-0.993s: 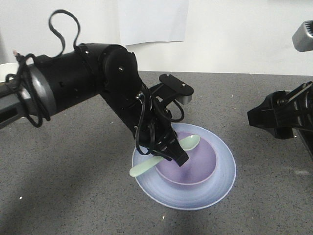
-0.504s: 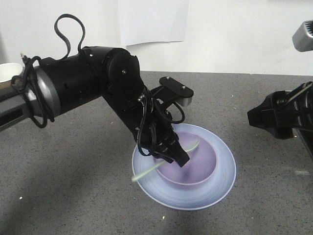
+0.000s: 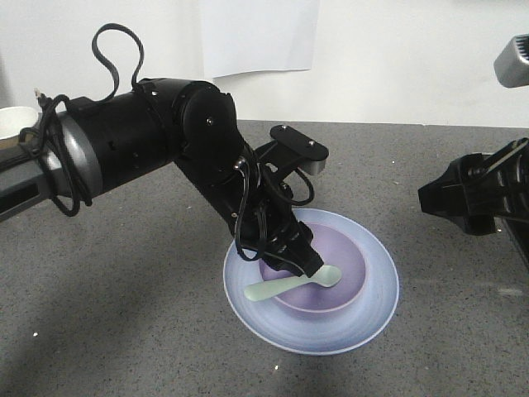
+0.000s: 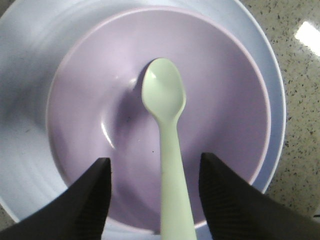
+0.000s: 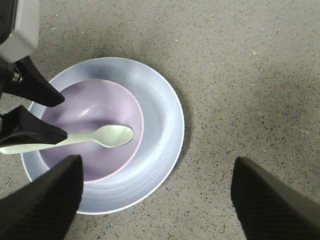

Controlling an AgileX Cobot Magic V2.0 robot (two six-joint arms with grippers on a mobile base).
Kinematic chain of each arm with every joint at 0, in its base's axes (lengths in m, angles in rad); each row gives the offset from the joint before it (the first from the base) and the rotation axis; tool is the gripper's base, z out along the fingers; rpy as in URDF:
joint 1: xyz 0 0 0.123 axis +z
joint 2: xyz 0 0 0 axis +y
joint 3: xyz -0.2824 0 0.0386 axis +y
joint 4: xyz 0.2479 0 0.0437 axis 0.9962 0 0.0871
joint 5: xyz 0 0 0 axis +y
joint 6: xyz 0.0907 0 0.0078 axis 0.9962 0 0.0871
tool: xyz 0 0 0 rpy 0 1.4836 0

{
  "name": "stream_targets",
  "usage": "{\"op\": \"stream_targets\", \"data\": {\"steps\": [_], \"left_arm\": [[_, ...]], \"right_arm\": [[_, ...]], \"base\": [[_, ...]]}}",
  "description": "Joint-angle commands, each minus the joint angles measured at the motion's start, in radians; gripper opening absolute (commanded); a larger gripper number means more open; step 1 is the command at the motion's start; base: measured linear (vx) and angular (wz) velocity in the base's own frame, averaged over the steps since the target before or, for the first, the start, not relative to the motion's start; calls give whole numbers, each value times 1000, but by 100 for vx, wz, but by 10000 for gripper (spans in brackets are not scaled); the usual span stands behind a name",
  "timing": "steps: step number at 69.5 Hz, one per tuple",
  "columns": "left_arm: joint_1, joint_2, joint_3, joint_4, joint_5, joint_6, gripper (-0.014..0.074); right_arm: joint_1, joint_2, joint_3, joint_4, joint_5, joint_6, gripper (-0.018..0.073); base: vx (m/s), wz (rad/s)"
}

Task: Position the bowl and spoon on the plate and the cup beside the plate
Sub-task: 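Lower the spoon into the bowl, open the left gripper, lift, then move the left gripper to the brown paper cup and grasp its rim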

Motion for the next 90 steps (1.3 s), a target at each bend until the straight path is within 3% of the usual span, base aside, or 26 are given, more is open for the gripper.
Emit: {"op": "stream_targets", "data": {"steps": [1, 11, 16, 24, 60, 74, 90], "left_arm": [[0, -64, -55, -23, -36, -11, 391], [22, -88, -130, -21, -33, -29, 391], [54, -108, -166, -18, -30, -39, 391], [126, -135, -218, 35, -17, -117, 391], [653, -233, -271, 399, 2, -375, 391], [774, -192, -270, 396, 12, -369, 391], [841, -112, -270, 396, 8, -377, 391]], "right_arm": [[-1, -14, -24, -3, -49, -10, 577], [-1, -14, -24, -3, -49, -10, 577], [-1, -14, -24, -3, -49, -10, 577], [-1, -14, -24, -2, -47, -10, 577], [-1, -14, -24, -4, -51, -10, 577], [-1, -14, -24, -3, -58, -10, 577], [-1, -14, -24, -3, -54, -10, 577]], "base": [[0, 0], [0, 0], [0, 0], [0, 0], [0, 0], [0, 0], [0, 0]]}}
